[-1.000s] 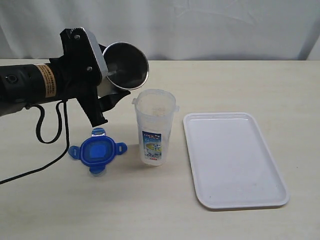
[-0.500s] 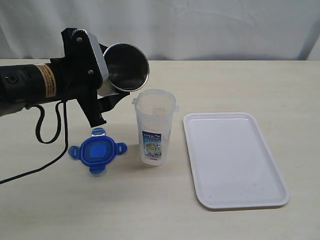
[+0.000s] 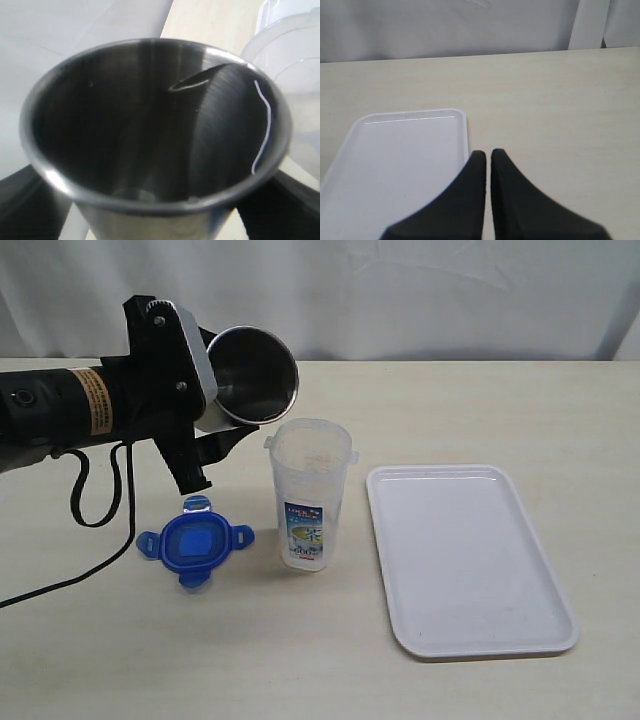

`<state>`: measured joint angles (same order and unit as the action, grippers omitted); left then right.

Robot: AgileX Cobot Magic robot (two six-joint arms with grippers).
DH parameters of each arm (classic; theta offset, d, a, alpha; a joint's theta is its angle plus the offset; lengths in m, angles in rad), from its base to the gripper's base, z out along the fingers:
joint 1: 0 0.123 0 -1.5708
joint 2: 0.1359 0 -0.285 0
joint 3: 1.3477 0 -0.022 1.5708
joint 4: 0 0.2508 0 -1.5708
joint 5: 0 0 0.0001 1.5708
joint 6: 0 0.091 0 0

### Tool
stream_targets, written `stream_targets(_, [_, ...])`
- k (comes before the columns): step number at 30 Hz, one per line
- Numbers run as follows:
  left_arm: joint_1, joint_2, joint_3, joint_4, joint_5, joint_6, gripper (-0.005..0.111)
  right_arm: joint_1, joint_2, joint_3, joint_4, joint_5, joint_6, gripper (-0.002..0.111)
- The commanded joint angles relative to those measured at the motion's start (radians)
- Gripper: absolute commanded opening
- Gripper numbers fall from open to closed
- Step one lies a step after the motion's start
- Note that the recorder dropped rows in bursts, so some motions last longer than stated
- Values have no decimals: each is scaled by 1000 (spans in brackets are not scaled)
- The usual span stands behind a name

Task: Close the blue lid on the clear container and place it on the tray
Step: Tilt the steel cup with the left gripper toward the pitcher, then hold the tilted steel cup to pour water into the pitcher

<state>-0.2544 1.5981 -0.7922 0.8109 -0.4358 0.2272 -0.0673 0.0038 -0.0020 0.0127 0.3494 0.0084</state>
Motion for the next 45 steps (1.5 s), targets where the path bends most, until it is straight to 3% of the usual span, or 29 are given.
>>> stream_targets(1, [-3, -11, -13, -12, -46, 13, 0, 1, -4, 2, 3, -4, -8, 4])
stream_targets(8, [-8, -11, -37, -14, -14, 18, 0, 1, -4, 2, 3, -4, -8, 4])
stream_targets(17, [-94, -11, -107, -20, 94, 38, 0, 1, -4, 2, 3, -4, -8, 4])
stream_targets(23, [-94, -11, -117, -21, 175, 38, 0, 1, -4, 2, 3, -4, -8, 4])
stream_targets(45, [-90, -11, -117, -21, 218, 110, 0, 1, -4, 2, 3, -4, -8, 4])
